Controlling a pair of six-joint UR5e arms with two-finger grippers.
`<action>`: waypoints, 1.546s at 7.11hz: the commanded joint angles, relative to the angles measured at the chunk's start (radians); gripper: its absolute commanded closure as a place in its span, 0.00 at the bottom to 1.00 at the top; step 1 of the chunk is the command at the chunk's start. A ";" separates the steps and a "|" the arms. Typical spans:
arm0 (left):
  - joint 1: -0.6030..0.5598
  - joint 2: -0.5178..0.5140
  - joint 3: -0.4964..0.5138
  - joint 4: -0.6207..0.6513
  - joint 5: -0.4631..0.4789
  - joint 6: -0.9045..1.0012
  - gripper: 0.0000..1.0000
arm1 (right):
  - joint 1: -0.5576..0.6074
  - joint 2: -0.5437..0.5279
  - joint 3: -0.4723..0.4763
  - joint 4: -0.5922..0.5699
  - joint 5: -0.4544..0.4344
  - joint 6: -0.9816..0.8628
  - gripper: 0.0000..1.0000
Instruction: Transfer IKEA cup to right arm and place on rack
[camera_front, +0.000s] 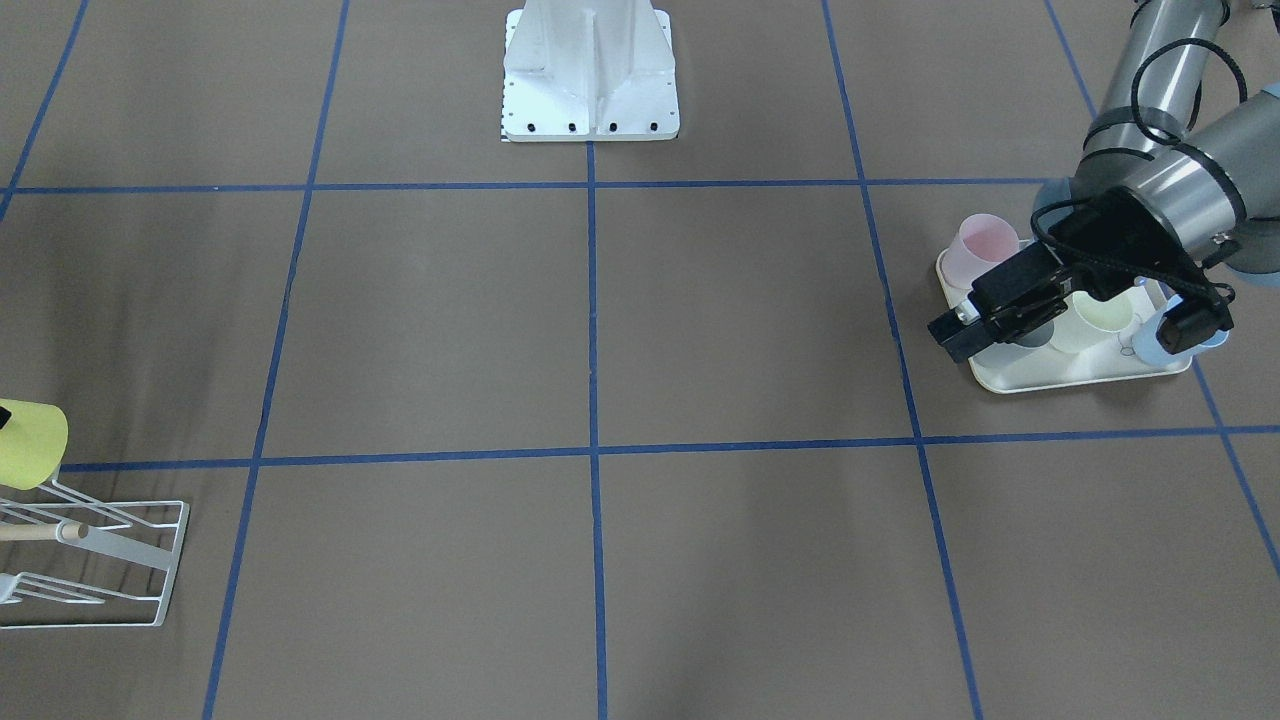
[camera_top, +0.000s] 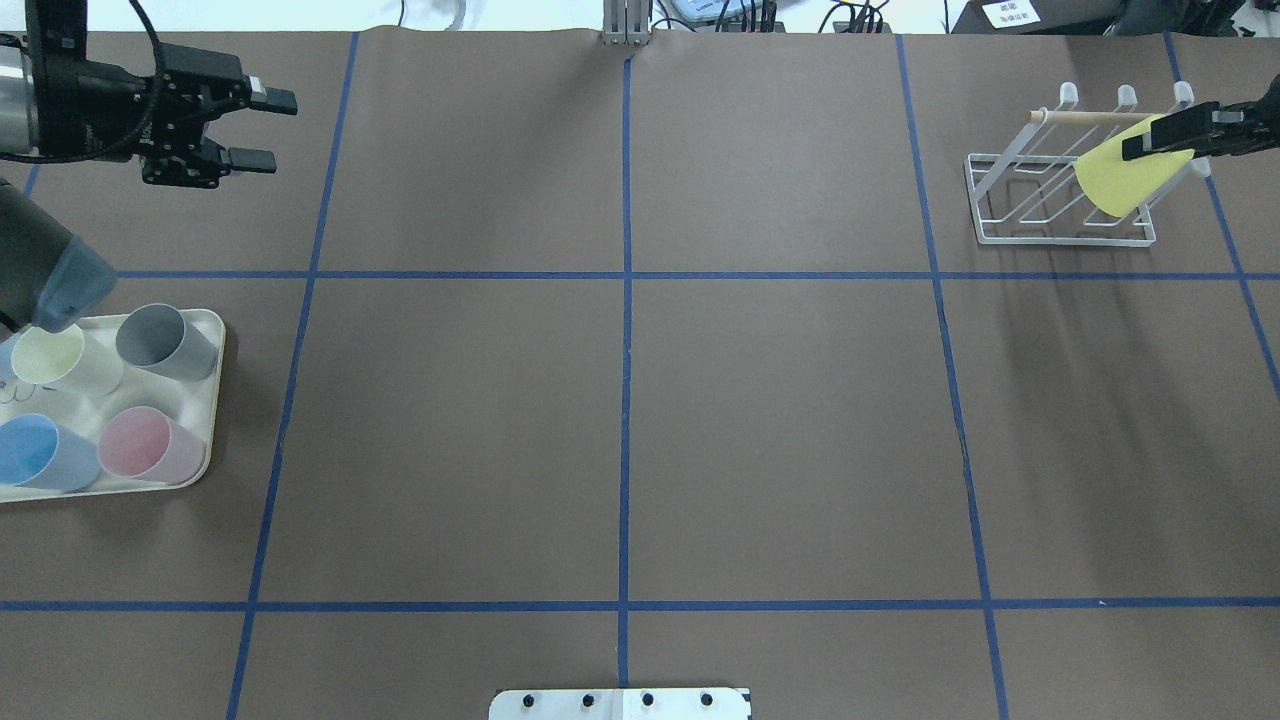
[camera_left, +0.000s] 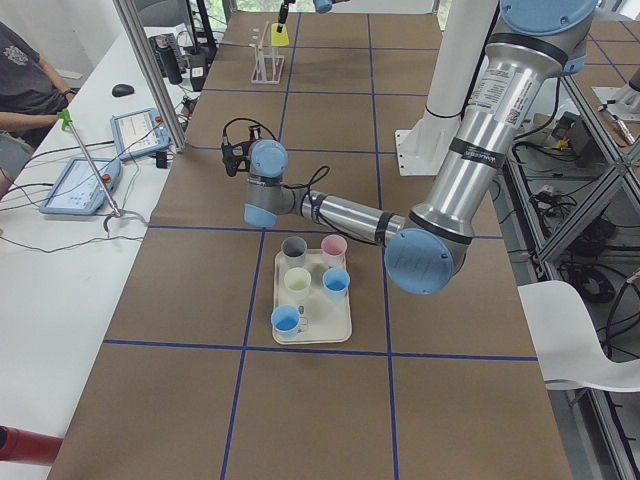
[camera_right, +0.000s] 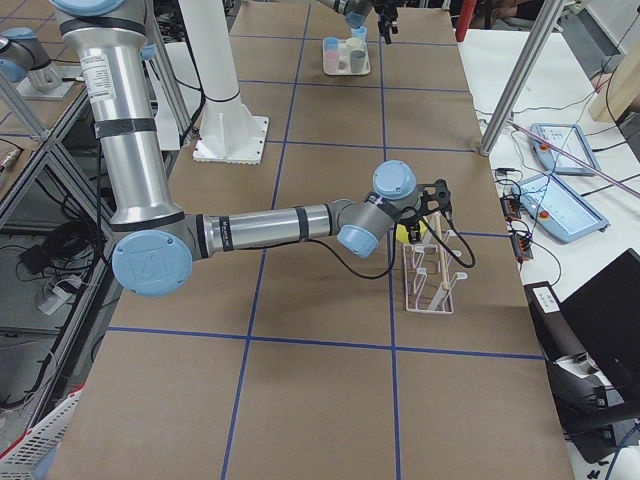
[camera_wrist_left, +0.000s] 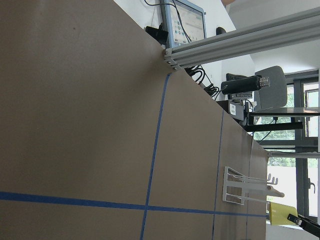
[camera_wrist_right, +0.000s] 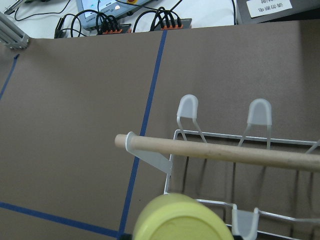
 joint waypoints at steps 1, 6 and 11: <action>0.000 0.004 0.000 -0.001 -0.001 0.000 0.12 | -0.021 0.002 -0.005 -0.002 -0.027 0.000 0.76; 0.000 0.005 0.001 -0.001 -0.001 0.002 0.12 | -0.075 0.046 -0.016 -0.090 -0.073 -0.003 0.51; 0.000 0.005 0.006 0.000 -0.004 0.003 0.12 | -0.080 0.050 -0.045 -0.094 -0.076 -0.057 0.02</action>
